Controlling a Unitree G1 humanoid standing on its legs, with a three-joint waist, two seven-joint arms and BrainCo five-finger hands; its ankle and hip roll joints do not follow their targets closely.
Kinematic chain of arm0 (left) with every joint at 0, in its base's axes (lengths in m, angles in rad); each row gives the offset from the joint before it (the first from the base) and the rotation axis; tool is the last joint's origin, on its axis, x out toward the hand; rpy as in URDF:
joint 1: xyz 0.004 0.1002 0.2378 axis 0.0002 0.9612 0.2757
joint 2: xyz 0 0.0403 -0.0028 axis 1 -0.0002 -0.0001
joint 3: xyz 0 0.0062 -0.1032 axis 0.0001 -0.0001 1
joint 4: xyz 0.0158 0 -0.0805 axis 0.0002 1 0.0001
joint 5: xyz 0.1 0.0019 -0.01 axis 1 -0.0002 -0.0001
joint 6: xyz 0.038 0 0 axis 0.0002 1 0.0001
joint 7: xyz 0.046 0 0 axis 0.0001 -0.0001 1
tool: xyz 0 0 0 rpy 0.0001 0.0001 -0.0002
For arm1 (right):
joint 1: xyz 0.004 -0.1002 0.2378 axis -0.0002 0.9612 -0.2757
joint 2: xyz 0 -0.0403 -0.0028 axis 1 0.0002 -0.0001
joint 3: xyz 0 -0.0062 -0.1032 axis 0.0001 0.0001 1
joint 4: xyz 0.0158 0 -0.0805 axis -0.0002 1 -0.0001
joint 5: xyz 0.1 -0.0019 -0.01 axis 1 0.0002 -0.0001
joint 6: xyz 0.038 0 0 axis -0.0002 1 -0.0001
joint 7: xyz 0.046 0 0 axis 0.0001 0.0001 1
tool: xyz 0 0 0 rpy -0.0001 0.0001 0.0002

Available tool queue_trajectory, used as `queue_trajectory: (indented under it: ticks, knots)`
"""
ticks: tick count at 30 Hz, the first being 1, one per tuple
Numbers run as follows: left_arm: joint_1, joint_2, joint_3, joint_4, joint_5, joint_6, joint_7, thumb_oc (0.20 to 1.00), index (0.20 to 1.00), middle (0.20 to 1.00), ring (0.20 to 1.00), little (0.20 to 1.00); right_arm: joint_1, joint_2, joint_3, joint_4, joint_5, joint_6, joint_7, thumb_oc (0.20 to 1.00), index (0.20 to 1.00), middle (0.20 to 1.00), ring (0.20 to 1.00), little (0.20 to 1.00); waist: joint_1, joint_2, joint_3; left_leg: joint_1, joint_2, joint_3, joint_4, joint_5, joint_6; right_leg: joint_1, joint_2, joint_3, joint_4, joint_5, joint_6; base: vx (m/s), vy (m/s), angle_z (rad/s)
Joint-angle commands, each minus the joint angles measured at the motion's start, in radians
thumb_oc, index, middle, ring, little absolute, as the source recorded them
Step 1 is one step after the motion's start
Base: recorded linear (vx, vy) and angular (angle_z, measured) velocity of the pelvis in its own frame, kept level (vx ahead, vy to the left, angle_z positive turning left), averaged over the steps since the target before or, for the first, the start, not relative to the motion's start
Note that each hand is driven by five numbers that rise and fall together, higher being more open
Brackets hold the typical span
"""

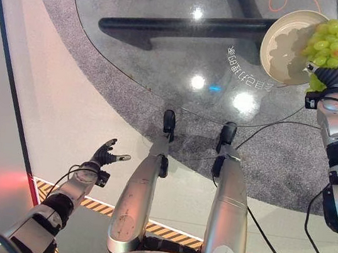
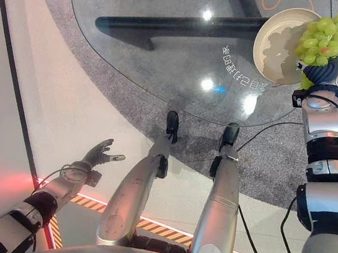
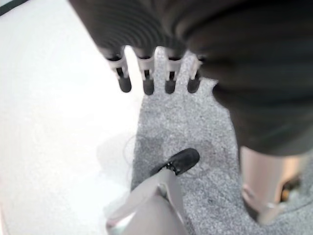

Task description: Pick up fruits into the plate

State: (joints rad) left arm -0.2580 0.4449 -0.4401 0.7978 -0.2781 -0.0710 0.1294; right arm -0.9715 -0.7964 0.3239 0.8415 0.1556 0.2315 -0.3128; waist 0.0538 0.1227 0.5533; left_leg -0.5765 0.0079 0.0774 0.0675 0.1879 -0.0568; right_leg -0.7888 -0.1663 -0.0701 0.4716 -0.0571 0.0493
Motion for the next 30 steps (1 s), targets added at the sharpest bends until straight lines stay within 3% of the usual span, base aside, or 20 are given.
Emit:
queue_trajectory:
  ticks: [1,15,19,30]
  knots:
    - [0.010,0.016,-0.034,-0.005,-0.049,-0.008,0.018,1.000,1.000,1.000,1.000,1.000,-0.063,-0.099,0.077,0.033,-0.048,0.021,-0.053,1.000,1.000,1.000,1.000,1.000,-0.008,0.064,-0.033,-0.061,-0.046,-0.056,0.215,-0.200,0.024,0.051,0.026,-0.050,-0.131,0.056,0.021,-0.05,0.004,-0.02]
    - [0.012,0.033,-0.036,-0.040,-0.075,-0.008,0.029,1.000,1.000,1.000,1.000,1.000,-0.064,-0.078,0.106,-0.007,-0.066,0.009,-0.087,1.000,1.000,1.000,1.000,1.000,0.000,0.058,-0.033,-0.078,-0.054,-0.055,0.201,-0.193,0.032,0.035,0.036,-0.058,-0.146,0.069,0.024,-0.01,0.007,0.00]
    - [0.016,0.028,-0.029,-0.037,-0.074,-0.012,0.027,1.000,1.000,1.000,1.000,1.000,-0.048,-0.072,0.105,-0.048,-0.101,0.004,-0.099,1.000,1.000,1.000,1.000,1.000,-0.002,0.046,-0.033,-0.070,-0.053,-0.054,0.199,-0.195,0.034,0.042,0.038,-0.059,-0.152,0.073,0.026,-0.01,0.043,0.00]
    - [0.019,0.015,-0.004,-0.010,-0.073,-0.020,0.035,1.000,1.000,1.000,1.000,1.000,-0.019,-0.059,0.137,-0.098,-0.285,0.071,-0.167,1.000,1.000,1.000,1.000,1.000,0.004,0.001,-0.033,-0.028,-0.054,-0.055,0.186,-0.202,0.045,0.094,0.042,-0.067,-0.173,0.082,0.033,0.00,0.053,0.04]
